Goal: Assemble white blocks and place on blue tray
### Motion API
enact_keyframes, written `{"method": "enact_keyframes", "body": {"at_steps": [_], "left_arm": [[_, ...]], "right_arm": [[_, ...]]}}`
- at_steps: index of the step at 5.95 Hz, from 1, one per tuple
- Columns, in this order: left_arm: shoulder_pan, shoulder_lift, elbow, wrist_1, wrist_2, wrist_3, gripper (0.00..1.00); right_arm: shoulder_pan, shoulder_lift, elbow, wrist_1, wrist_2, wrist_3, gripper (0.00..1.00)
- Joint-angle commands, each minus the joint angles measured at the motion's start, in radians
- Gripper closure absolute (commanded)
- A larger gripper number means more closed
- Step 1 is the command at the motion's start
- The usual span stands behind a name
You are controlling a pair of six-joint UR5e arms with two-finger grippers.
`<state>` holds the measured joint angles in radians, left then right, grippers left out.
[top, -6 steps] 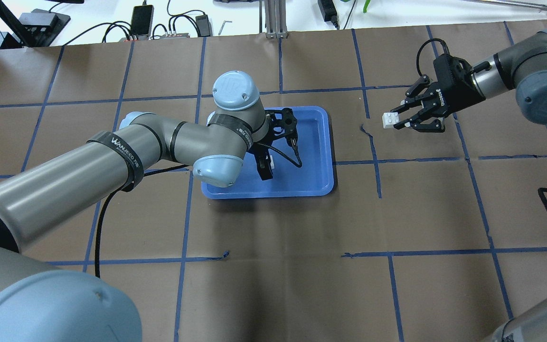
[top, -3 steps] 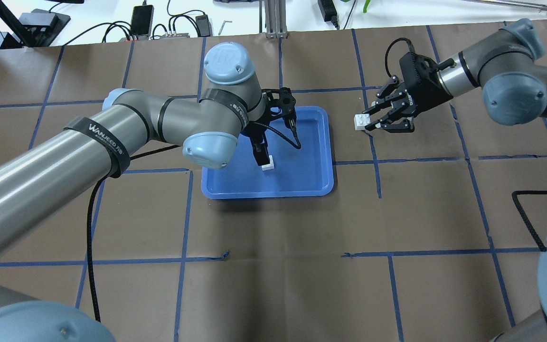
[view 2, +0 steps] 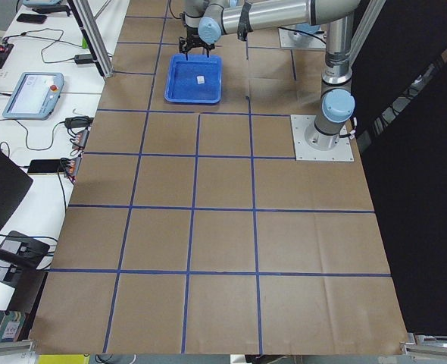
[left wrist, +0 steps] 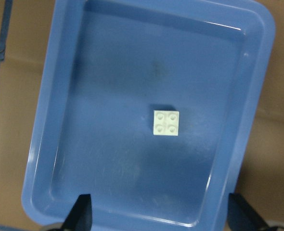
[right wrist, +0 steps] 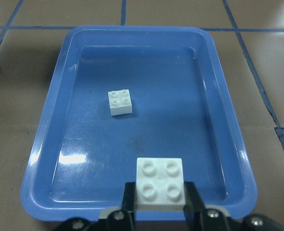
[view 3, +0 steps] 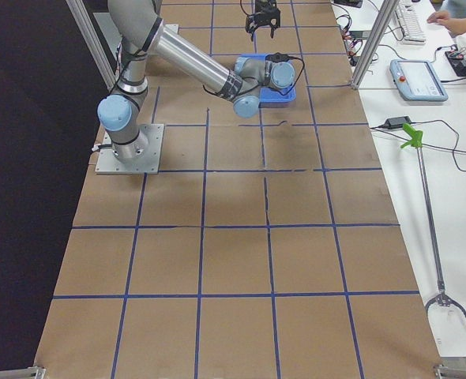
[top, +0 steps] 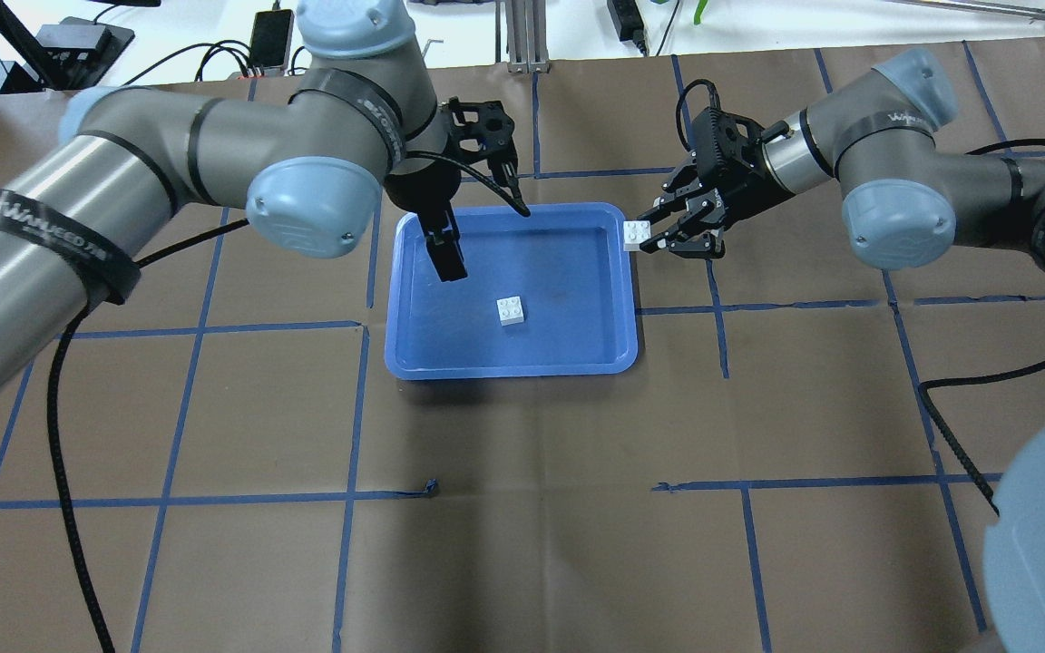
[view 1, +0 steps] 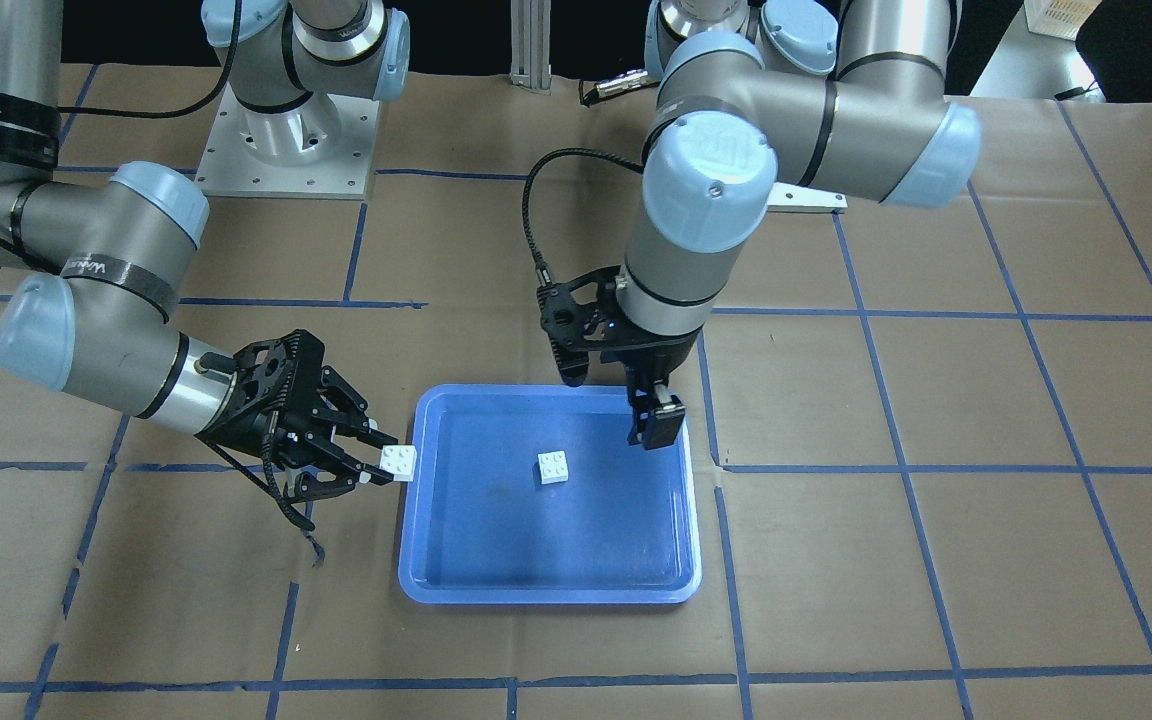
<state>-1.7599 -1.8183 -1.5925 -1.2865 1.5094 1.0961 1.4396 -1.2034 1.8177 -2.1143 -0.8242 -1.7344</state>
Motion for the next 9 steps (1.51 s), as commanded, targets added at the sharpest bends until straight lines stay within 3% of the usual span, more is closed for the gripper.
{"method": "enact_keyframes", "body": {"at_steps": [1,2,3,5,7,9], "left_arm": [[0.116,0.156,-0.004,-0.168,0.024,-0.171,0.01],[0.167,0.215,-0.007,-0.218,0.084,-0.309,0.01],[0.177,0.258,-0.001,-0.244,0.086,-0.507,0.01],[0.18,0.304,0.002,-0.257,0.091,-0.829,0.01],[0.189,0.324,0.011,-0.272,0.077,-0.901,0.01],[0.192,0.339,0.017,-0.27,0.089,-0.932,0.01]], "right_arm": [[0.043,0.002,0.017,-0.068,0.0,0.077,0.69],[0.088,0.022,0.037,-0.196,0.0,0.21,0.69],[0.137,0.053,0.058,-0.343,-0.001,0.339,0.69],[0.183,0.128,0.103,-0.525,-0.013,0.414,0.69],[0.188,0.183,0.127,-0.633,-0.018,0.414,0.69],[0.2,0.192,0.159,-0.667,-0.018,0.414,0.69]]}}
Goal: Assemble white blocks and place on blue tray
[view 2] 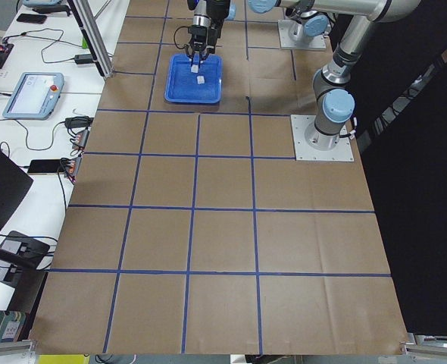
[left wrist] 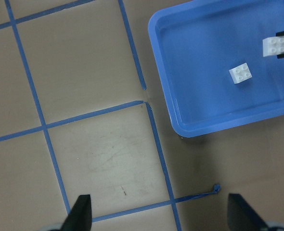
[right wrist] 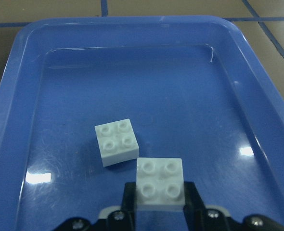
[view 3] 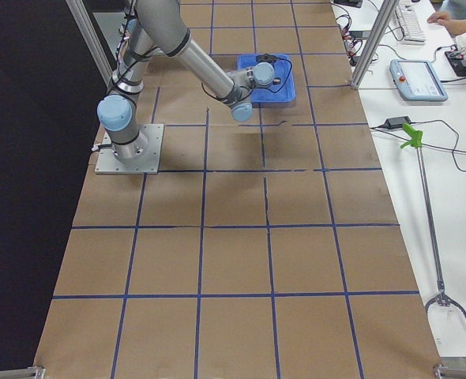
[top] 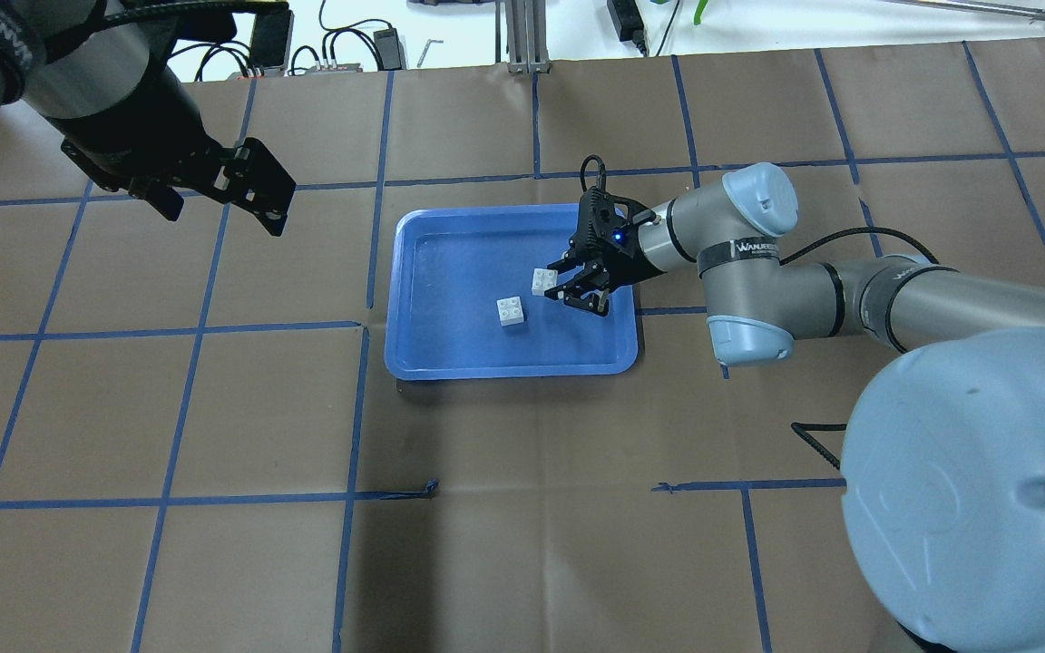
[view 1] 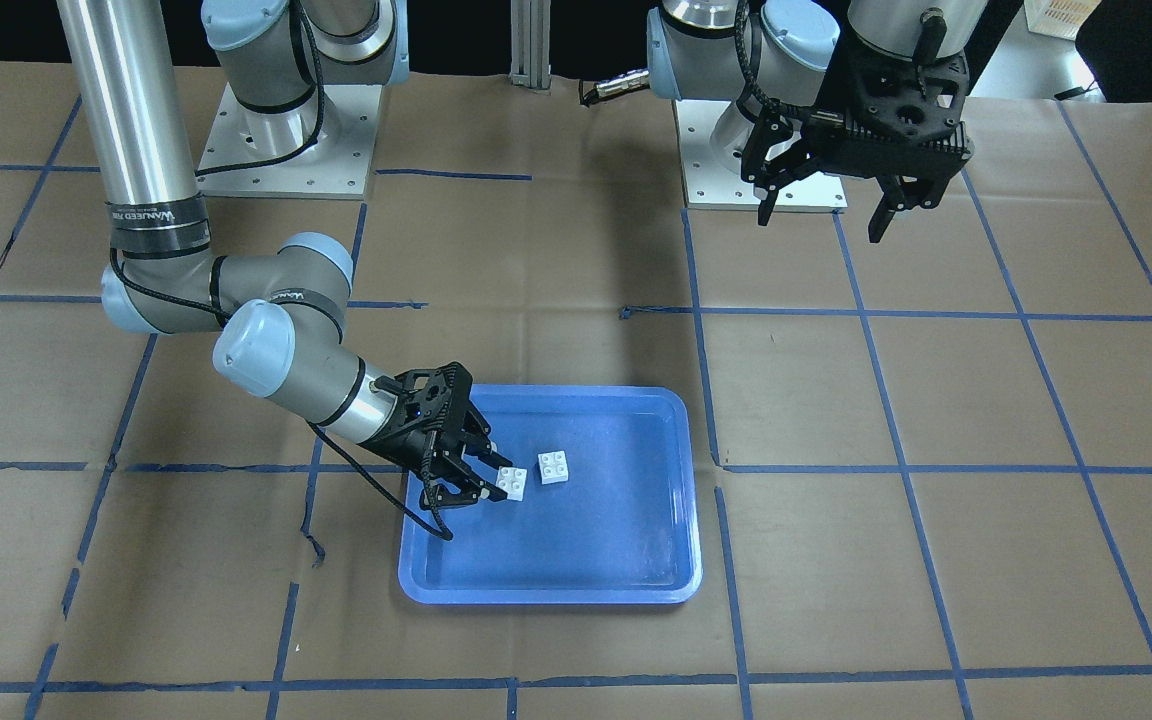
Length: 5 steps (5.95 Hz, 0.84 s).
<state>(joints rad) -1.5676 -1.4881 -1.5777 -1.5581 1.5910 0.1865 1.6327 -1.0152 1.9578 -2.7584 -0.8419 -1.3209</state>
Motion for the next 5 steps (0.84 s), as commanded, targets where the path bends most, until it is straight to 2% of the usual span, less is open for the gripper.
{"method": "enact_keyframes", "body": {"at_steps": [1,5], "left_arm": [[-0.002,0.002,0.011,0.001,0.01,-0.135,0.01],[0.001,0.006,0.015,0.0,0.009,-0.136,0.01]], "right_arm": [[0.015,0.004,0.032,-0.036,0.0,0.002,0.69],[0.035,0.006,0.035,-0.037,0.0,0.002,0.68]]}}
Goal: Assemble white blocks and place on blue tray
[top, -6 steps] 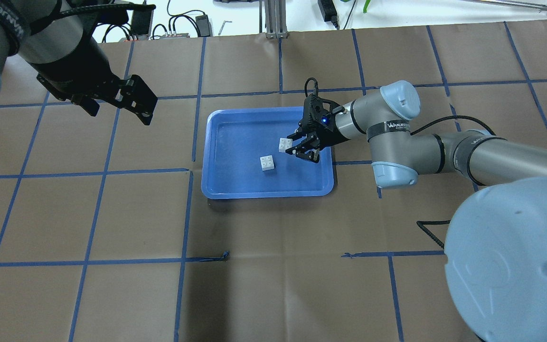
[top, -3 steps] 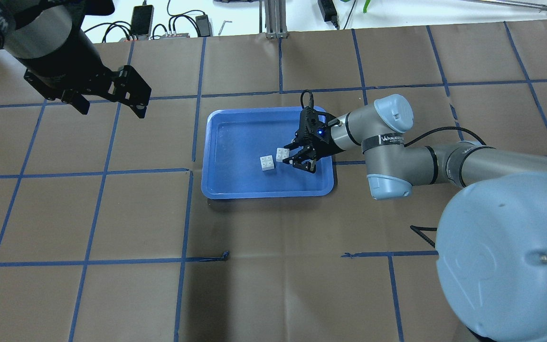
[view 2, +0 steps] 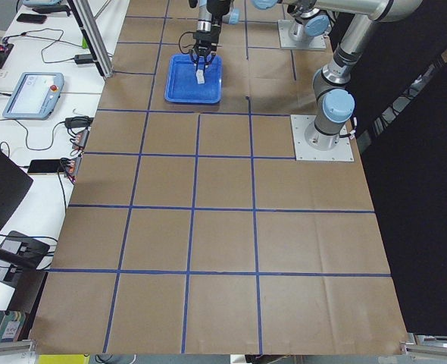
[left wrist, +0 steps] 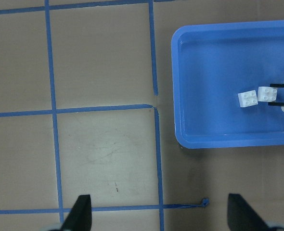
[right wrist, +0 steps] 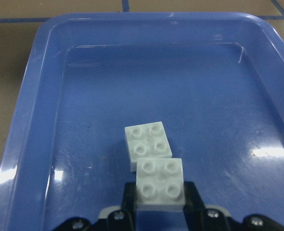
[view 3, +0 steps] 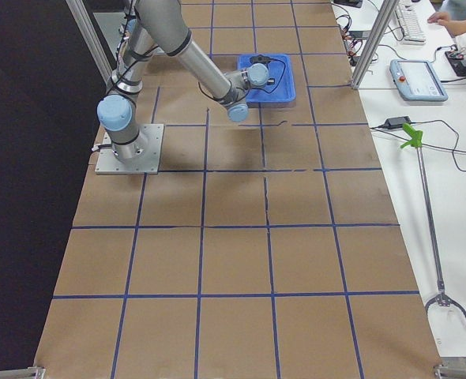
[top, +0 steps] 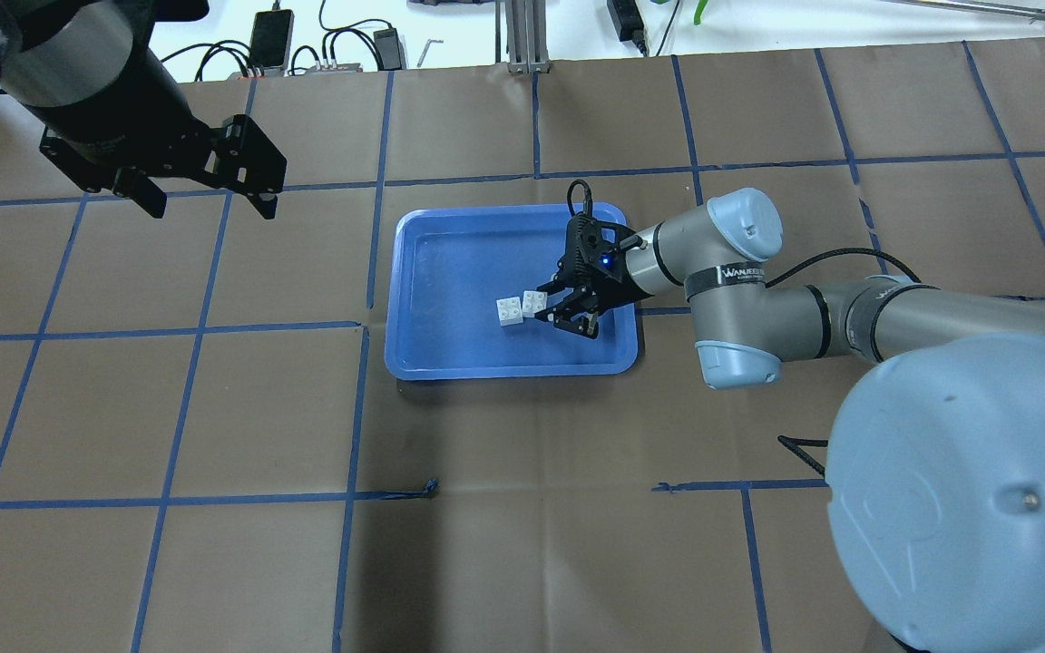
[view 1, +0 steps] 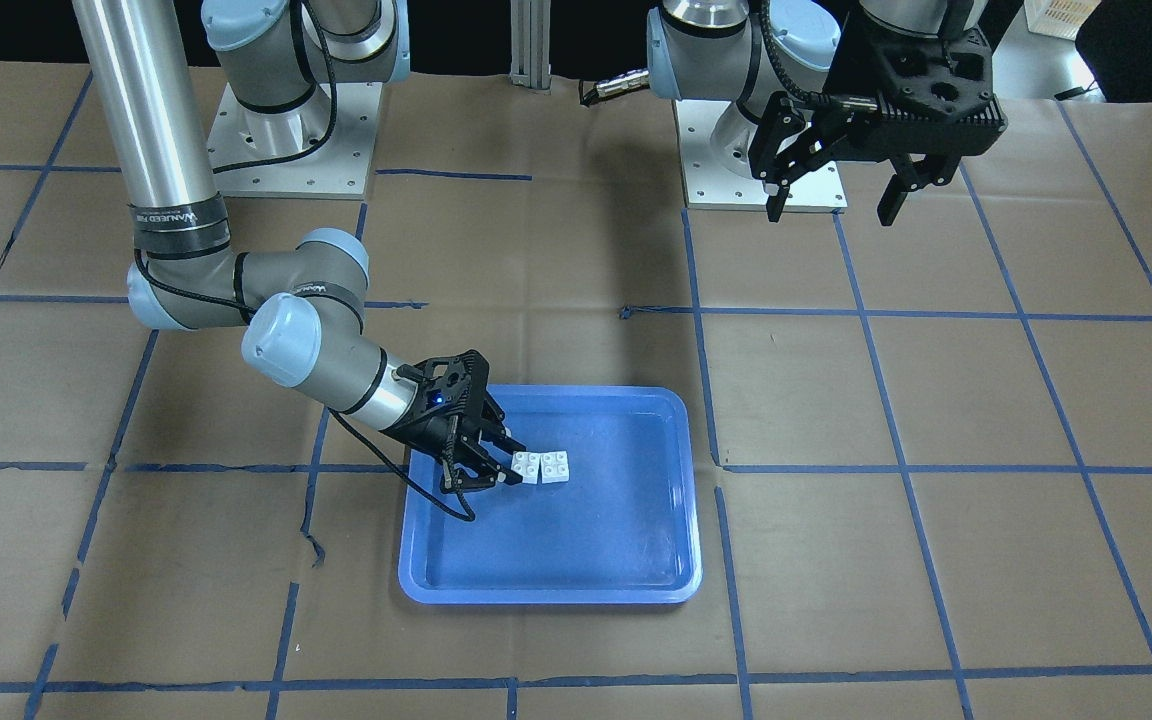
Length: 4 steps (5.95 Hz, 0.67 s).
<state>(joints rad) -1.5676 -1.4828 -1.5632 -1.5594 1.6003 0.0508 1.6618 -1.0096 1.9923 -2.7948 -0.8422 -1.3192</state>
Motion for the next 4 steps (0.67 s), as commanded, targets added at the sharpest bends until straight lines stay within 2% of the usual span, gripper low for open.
{"method": "enact_keyframes", "body": {"at_steps": [1,4], "left_arm": [[0.001,0.001,0.0,0.001,0.0,0.0,0.01],[0.001,0.002,0.0,-0.001,0.0,0.0,0.01]], "right_arm": [[0.006,0.0,0.0,0.0,0.0,0.0,0.68],[0.006,0.014,0.0,0.0,-0.002,0.0,0.68]]}}
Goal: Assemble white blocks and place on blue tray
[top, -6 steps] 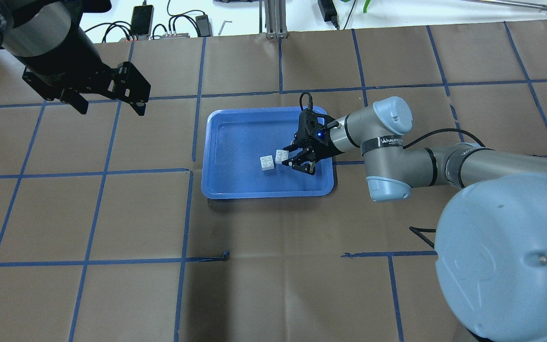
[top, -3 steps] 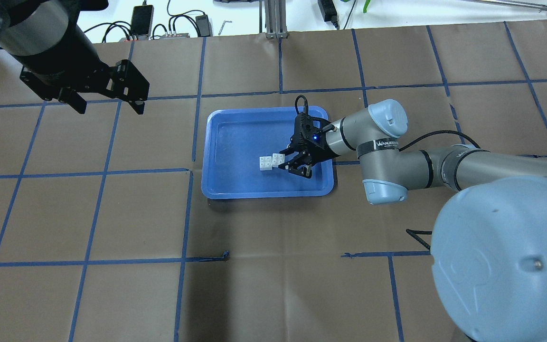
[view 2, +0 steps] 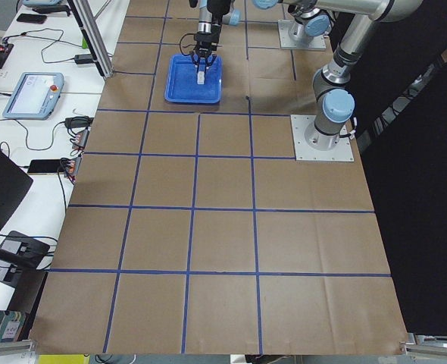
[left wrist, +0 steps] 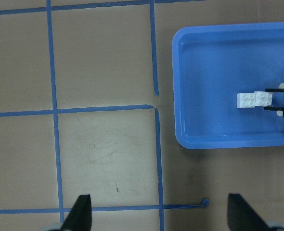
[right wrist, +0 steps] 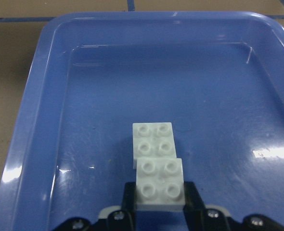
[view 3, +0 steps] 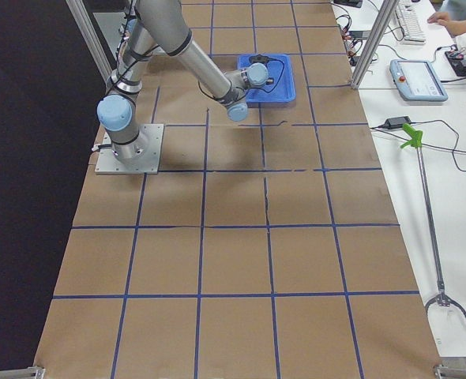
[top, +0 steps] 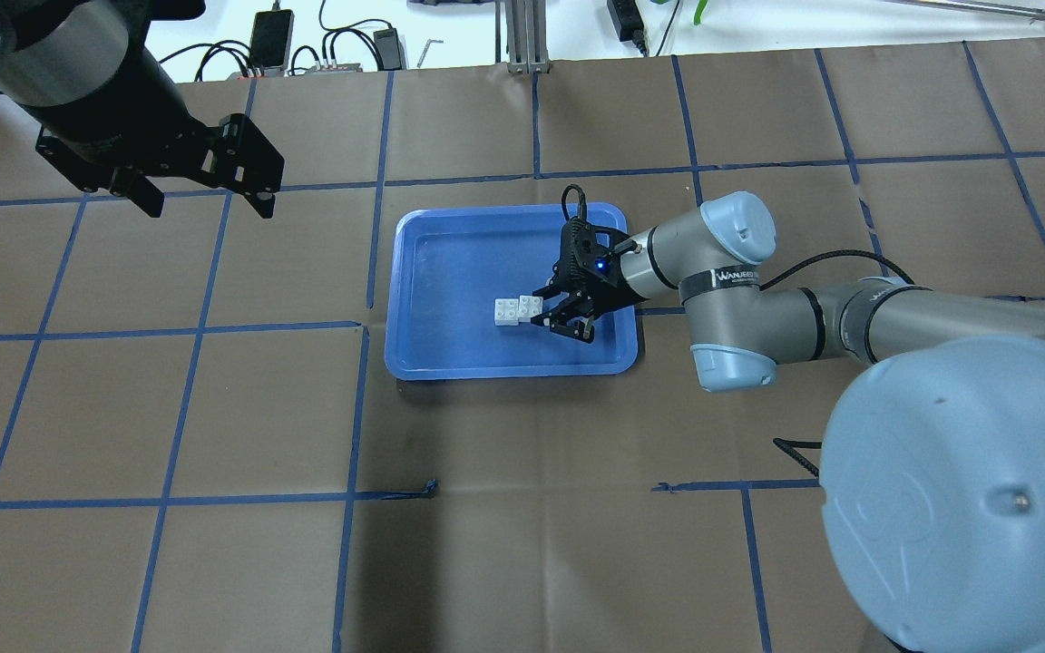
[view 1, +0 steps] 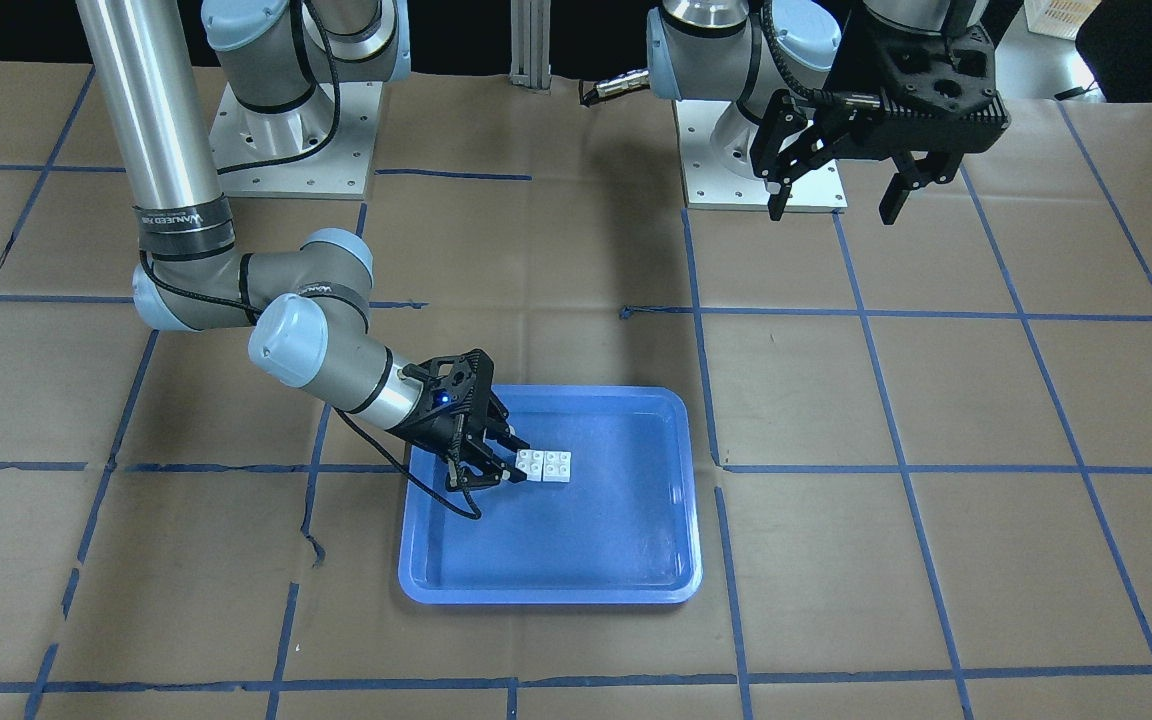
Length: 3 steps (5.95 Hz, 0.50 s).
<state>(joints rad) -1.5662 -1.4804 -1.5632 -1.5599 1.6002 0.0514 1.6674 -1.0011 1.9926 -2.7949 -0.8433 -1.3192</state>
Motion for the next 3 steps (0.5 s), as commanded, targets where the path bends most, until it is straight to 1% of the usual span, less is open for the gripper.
{"method": "enact_keyframes", "body": {"at_steps": [1,3], "left_arm": [[0.0,0.0,0.0,0.0,0.0,-0.001,0.01],[0.002,0.0,0.0,0.0,0.0,0.001,0.01]], "right_arm": [[0.0,0.007,0.0,-0.002,0.001,0.0,0.68],[0.0,0.007,-0.003,-0.002,0.003,-0.002,0.67]]}}
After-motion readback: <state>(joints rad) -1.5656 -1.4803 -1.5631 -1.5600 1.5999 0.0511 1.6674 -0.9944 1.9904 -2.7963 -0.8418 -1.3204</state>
